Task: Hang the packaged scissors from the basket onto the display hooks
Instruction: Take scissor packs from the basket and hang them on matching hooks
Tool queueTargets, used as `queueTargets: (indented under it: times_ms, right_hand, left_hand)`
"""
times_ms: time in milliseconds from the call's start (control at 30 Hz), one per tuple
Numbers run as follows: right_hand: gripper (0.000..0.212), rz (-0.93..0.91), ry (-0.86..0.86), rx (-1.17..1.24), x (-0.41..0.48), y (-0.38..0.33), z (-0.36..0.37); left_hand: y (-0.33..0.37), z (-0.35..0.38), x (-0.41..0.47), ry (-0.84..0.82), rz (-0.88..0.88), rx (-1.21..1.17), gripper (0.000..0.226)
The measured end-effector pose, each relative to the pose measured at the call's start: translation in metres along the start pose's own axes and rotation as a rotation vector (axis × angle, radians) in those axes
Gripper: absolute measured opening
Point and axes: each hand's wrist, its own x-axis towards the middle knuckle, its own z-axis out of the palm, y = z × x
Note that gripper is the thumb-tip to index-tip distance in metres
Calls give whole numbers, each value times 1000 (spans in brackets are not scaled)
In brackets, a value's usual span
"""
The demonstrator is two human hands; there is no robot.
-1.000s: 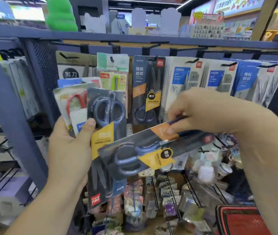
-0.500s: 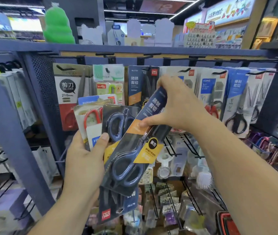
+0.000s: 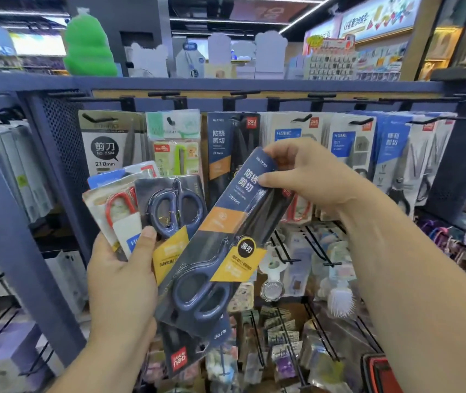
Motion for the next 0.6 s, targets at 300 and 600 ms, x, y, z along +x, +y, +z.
queueTargets:
  times_ms: [300, 600]
  right_hand:
    - [13, 18, 171, -121, 14, 9, 21]
    - [71, 214, 728, 525, 18, 3, 60]
  left_hand:
    - [-7, 12, 1, 19, 36, -2, 25]
    - [-18, 21, 0, 107, 43, -11, 13]
